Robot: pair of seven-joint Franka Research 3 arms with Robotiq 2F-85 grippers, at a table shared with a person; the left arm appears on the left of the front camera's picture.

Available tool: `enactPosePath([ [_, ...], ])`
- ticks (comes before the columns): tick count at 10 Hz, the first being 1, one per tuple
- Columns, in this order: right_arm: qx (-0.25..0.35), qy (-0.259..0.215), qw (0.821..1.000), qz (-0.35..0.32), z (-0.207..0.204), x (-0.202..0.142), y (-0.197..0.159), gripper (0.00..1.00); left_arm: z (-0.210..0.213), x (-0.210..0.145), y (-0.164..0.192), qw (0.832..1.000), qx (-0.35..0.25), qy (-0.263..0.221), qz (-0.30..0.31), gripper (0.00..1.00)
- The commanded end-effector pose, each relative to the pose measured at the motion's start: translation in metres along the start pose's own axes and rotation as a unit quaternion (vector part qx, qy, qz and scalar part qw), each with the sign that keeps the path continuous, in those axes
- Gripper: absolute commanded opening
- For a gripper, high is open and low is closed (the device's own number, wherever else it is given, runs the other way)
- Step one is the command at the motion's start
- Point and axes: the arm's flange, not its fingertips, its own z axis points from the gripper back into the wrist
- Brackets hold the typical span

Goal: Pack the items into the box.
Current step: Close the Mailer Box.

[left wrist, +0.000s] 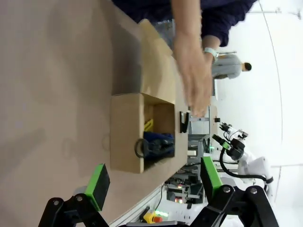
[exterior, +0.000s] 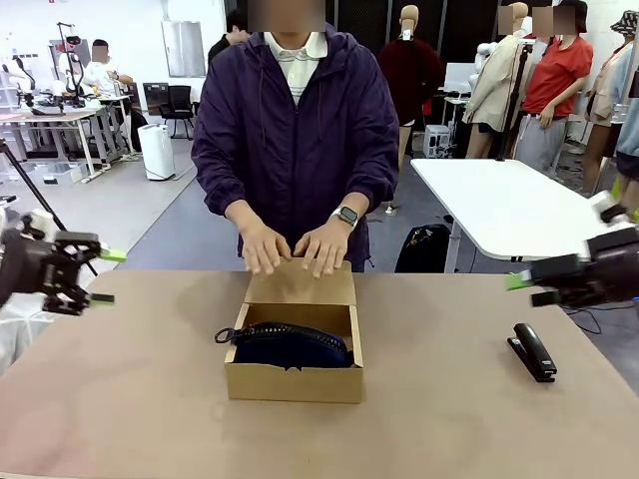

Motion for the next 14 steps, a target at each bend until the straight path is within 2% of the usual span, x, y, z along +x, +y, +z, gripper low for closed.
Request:
enactPosePath([
  [1,0.019,-0.005,1.000,-0.001,-0.041,0.022,-0.013,1.00,-0.010,0.001,0.003,1.000,-0.010,0.010,-0.006,1.00],
  [2,0.079,-0.006,0.997,0.021,-0.021,0.026,-0.003,1.00,0.011,0.004,-0.007,0.998,-0.052,0.043,0.002,1.00],
  [3,-0.001,0.006,1.000,-0.009,-0.028,0.002,-0.006,1.00,-0.013,-0.001,0.010,1.000,0.002,0.009,0.006,1.00],
  [5,-0.001,0.006,1.000,-0.009,-0.028,0.002,-0.006,1.00,-0.013,-0.001,0.010,1.000,0.002,0.009,0.006,1.00],
  [6,0.016,0.007,1.000,-0.004,-0.034,0.014,-0.007,1.00,-0.011,0.000,0.008,1.000,-0.010,0.018,0.006,1.00],
  [7,0.041,0.038,0.998,-0.004,-0.064,0.042,-0.014,1.00,-0.035,0.034,0.005,0.999,0.021,-0.002,0.026,1.00],
  [8,0.081,0.083,0.993,-0.006,-0.094,0.071,-0.020,1.00,-0.068,0.075,0.005,0.998,0.019,0.057,0.025,1.00],
  [9,0.134,0.112,0.985,-0.008,-0.114,0.088,-0.022,1.00,-0.095,0.108,0.005,0.996,0.060,0.062,0.020,1.00],
  [10,0.174,0.134,0.975,-0.024,-0.135,0.100,-0.027,1.00,-0.121,0.133,0.010,0.994,0.062,0.088,-0.011,1.00],
  [11,0.142,0.102,0.982,-0.073,-0.162,0.109,-0.033,1.00,-0.142,0.153,0.018,0.993,0.042,0.105,-0.030,1.00],
  [13,0.209,0.129,0.965,-0.095,-0.207,0.108,-0.036,1.00,-0.185,0.176,0.036,0.992,0.007,0.115,-0.050,1.00],
  [14,0.214,0.129,0.962,-0.108,-0.229,0.106,-0.034,1.00,-0.203,0.182,0.038,0.994,-0.018,0.098,-0.051,1.00],
])
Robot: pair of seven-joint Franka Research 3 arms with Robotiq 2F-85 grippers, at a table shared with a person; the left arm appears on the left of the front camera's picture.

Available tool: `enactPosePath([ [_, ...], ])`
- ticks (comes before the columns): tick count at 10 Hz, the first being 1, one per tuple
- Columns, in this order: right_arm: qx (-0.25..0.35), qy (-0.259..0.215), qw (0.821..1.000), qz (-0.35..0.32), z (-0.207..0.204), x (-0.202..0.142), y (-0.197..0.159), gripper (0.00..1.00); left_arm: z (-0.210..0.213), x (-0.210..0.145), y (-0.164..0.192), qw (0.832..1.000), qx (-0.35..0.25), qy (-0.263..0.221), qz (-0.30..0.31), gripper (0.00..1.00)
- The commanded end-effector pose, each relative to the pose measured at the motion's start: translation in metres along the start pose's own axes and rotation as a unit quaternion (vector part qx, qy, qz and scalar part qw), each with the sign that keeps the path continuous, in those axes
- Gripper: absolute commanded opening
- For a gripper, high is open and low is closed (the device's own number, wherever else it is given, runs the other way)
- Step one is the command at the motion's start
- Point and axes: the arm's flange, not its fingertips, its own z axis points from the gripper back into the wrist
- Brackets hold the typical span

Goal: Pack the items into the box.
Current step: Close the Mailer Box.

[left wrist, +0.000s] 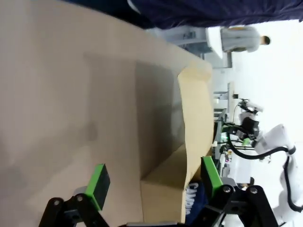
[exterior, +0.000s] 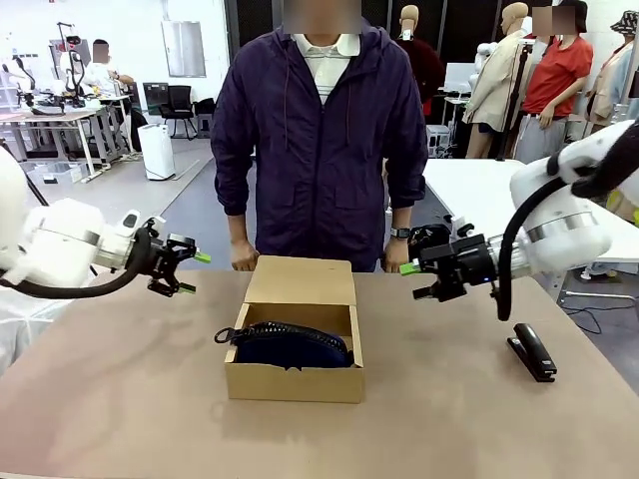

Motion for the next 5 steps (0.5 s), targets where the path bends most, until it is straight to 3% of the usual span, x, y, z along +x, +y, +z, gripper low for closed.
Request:
enactPosePath([
  [1,0.027,0.014,0.999,-0.013,-0.029,0.013,0.001,1.00,-0.015,0.017,-0.002,0.998,-0.060,-0.027,0.010,1.00],
  [2,0.011,0.014,1.000,-0.004,-0.026,0.012,0.003,1.00,0.000,0.000,0.000,1.000,0.000,0.000,0.000,1.00],
  [5,0.012,0.010,1.000,-0.007,-0.019,0.003,-0.004,1.00,0.000,0.000,0.000,1.000,0.000,0.000,0.000,1.00],
])
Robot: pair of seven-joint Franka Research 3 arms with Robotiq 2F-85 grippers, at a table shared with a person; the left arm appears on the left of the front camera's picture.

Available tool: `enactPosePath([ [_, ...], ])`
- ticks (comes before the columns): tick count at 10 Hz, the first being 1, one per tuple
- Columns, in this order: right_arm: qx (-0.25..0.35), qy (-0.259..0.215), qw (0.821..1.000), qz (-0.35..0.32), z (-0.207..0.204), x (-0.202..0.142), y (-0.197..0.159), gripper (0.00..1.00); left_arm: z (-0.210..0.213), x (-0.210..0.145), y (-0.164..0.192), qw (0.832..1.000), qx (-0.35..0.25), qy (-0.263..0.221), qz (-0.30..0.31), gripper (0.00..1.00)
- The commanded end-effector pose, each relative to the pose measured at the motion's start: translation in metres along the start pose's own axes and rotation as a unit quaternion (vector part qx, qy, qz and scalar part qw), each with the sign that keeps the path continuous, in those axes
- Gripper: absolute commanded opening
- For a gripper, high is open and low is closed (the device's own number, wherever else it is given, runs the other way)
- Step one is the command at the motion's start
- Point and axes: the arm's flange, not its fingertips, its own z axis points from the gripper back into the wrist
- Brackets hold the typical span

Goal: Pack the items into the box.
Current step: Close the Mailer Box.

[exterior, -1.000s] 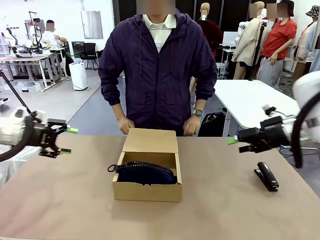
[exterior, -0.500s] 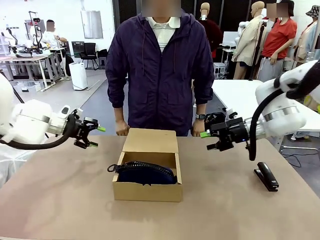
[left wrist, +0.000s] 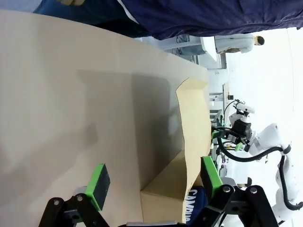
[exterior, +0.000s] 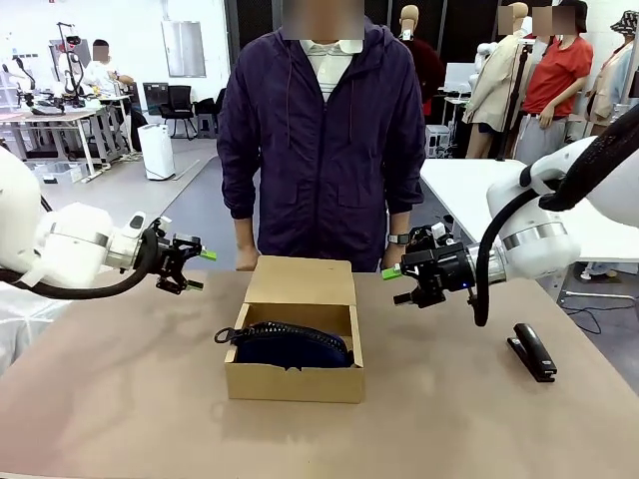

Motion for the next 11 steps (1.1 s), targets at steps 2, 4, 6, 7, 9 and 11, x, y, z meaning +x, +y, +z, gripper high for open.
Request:
enactPosePath([
  [2,0.012,-0.019,0.999,-0.023,-0.020,0.025,-0.007,1.00,-0.023,0.026,0.005,0.995,-0.087,0.042,-0.014,1.00],
  [4,0.026,-0.048,0.996,-0.071,-0.038,0.043,-0.019,1.00,-0.037,0.046,0.007,0.987,-0.134,0.073,-0.039,1.00],
  [6,0.033,-0.056,0.993,-0.099,-0.059,0.063,-0.026,1.00,-0.054,0.051,0.004,0.974,-0.183,0.118,-0.068,1.00],
  [7,0.031,-0.045,0.993,-0.109,-0.072,0.074,-0.028,1.00,-0.066,0.051,0.001,0.966,-0.198,0.147,-0.072,1.00],
  [9,0.040,-0.026,0.990,-0.133,-0.090,0.088,-0.036,1.00,-0.088,0.051,-0.001,0.952,-0.214,0.210,-0.060,1.00],
  [11,0.050,-0.011,0.989,-0.136,-0.100,0.090,-0.038,1.00,-0.105,0.049,-0.004,0.946,-0.200,0.252,-0.039,1.00],
])
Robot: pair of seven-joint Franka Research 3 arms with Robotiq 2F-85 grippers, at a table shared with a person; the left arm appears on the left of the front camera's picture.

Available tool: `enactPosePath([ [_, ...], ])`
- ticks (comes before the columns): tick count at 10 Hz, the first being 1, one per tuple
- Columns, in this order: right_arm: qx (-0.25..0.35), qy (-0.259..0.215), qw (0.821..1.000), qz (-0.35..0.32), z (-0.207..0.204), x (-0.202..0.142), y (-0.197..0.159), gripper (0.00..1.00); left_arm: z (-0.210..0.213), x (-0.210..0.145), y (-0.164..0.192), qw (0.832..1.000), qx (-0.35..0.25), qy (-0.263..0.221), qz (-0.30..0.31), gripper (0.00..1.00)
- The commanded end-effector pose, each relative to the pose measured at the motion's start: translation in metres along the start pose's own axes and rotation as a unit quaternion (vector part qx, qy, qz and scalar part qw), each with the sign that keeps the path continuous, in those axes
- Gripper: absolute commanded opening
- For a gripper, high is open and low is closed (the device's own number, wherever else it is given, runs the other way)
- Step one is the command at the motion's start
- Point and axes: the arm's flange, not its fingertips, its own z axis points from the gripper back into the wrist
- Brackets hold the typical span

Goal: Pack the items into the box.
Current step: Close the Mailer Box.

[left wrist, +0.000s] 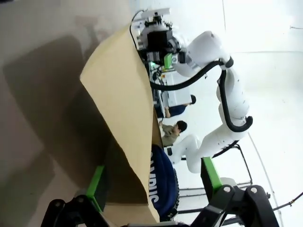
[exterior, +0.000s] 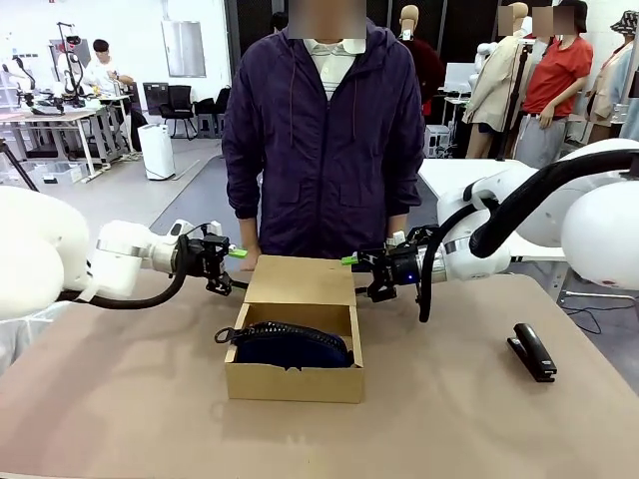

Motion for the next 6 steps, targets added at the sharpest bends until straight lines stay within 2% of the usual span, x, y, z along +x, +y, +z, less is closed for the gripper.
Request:
enactPosePath([
  [1,0.002,0.012,1.000,-0.009,-0.004,0.011,0.003,1.00,0.001,0.023,-0.003,0.999,0.008,0.029,0.025,1.00],
  [6,0.024,0.032,0.999,0.004,-0.007,0.004,0.006,1.00,-0.023,0.039,0.004,0.998,0.029,0.019,0.043,1.00],
])
